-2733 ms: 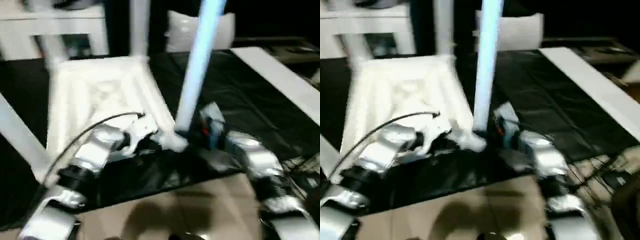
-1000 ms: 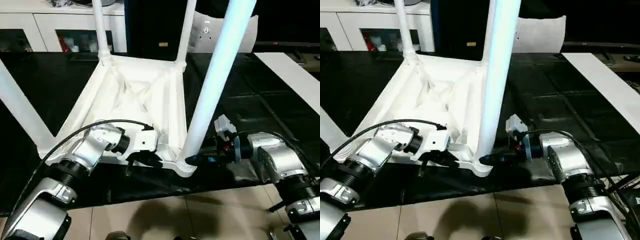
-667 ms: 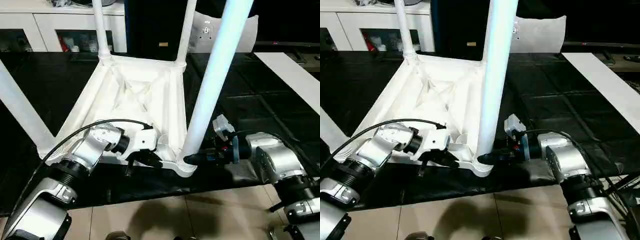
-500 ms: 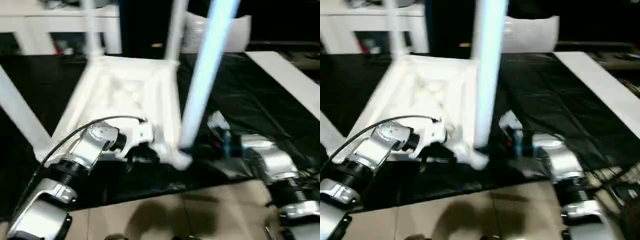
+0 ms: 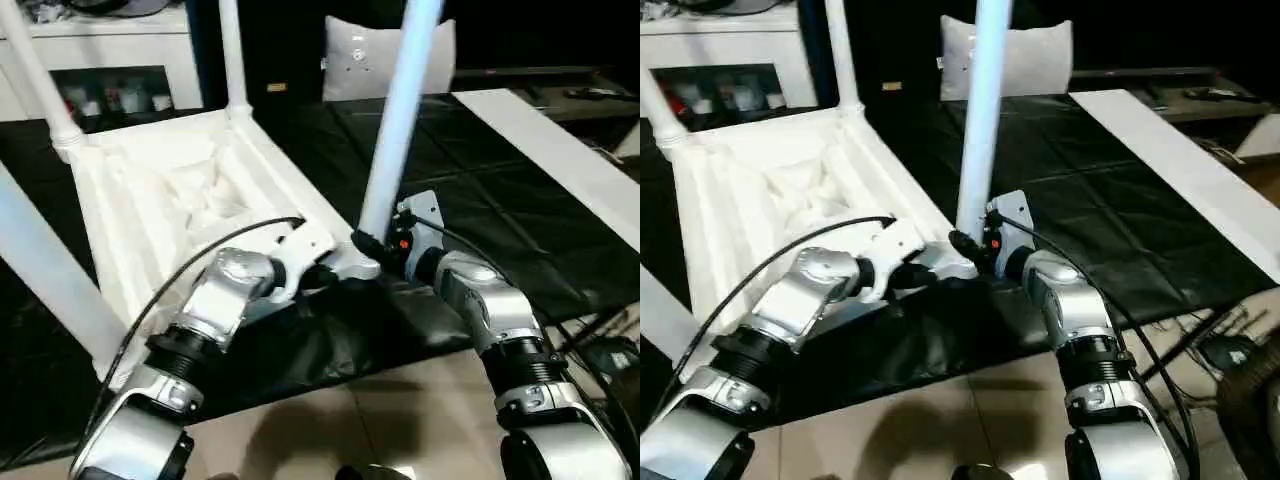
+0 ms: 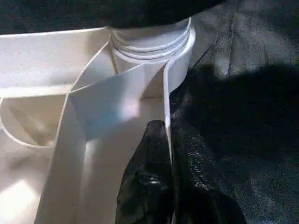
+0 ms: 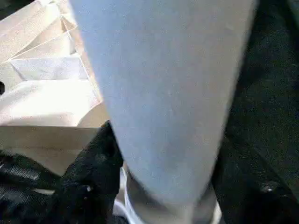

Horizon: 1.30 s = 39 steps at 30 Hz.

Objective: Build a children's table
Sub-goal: Rotate leg to tighten

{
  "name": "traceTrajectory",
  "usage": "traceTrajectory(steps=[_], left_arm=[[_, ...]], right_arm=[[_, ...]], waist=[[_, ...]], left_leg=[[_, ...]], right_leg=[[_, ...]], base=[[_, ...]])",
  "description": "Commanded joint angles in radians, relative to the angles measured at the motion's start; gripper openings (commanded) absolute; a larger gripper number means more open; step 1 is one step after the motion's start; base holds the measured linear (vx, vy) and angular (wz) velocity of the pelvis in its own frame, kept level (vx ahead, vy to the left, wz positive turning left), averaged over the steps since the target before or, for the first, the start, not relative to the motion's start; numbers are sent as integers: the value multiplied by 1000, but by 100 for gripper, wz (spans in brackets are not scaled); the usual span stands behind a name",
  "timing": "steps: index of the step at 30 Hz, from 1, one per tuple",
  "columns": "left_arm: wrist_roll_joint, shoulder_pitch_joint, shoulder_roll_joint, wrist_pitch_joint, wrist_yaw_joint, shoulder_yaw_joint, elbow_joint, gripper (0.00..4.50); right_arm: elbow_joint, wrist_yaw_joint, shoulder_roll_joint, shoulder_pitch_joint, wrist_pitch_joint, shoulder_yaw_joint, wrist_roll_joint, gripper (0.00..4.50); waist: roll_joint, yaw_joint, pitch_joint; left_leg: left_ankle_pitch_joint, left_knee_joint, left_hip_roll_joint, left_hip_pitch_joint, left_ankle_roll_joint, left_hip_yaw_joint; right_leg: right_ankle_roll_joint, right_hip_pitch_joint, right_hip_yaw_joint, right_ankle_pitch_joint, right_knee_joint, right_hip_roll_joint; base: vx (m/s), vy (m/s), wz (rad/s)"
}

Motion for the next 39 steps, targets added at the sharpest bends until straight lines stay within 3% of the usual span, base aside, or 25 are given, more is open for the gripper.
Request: traceTrajectory(steps=[1,3,6,8,14,18,19,23,29,35,39], left_arm=[[-4,-14,-6,-58,-29,-38,-32,0],[8,-9,18,-100,-42,-44,-23,0],[8,-2,46,-135,-67,-46,-18,0],[-6,8,87,-201,-143,-59,-16,0],[-24,11,158,-294,-301,-109,-11,0],[-37,5,188,-351,-381,-128,-5,0],[-57,6,208,-377,-455,-140,-17,0],[-49,-4,230,-413,-513,-165,-13,0],[-76,-13,225,-412,-569,-174,-26,0],[-72,-29,215,-433,-577,-177,-5,0],[-74,-30,215,-430,-573,-173,-1,0]], right_arm=[[-22,72,-13,20,-12,33,3,300],[-28,114,-43,30,-33,30,10,330],[-38,185,-88,43,-61,28,23,349],[-71,324,-167,69,-75,52,36,366],[-88,515,-265,81,-112,85,49,375],[-85,620,-309,82,-153,107,57,375],[-82,682,-327,80,-158,119,67,360],[-105,761,-335,88,-152,148,80,330],[-118,812,-321,97,-142,178,98,281],[-128,844,-309,104,-106,194,111,223],[-142,848,-311,113,-91,197,119,208]], waist=[[6,7,-75],[8,18,-77],[6,20,-77],[6,32,-73],[7,38,-69],[6,49,-71],[7,59,-73],[7,66,-73],[6,77,-73],[9,80,-75],[11,80,-74]], left_leg=[[-113,-63,36,-2,78,-10],[-97,-63,35,-2,84,-9],[-88,-64,38,-2,87,-7],[-113,-65,39,1,92,-6],[-155,-65,37,6,74,-6],[-144,-65,41,7,76,-6],[-133,-65,42,7,77,-6],[-129,-66,47,5,75,-5],[-136,-66,46,8,63,-4],[-132,-66,45,7,56,-5],[-137,-67,45,7,50,-6]], right_leg=[[-122,62,61,-327,-72,-92],[-130,66,64,-281,-66,-92],[-143,67,66,-246,-61,-91],[-138,67,66,-273,-66,-92],[-109,63,63,-374,-78,-93],[-115,61,63,-361,-74,-91],[-124,63,63,-339,-69,-92],[-138,63,64,-306,-62,-92],[-118,63,64,-355,-68,-94],[-119,63,63,-342,-68,-93],[-115,64,63,-344,-69,-93]], base=[[0,0,0],[0,0,0],[0,0,0],[0,0,0],[0,0,0],[0,0,0],[0,0,0],[0,0,0],[0,0,0],[0,0,0],[0,0,0]])
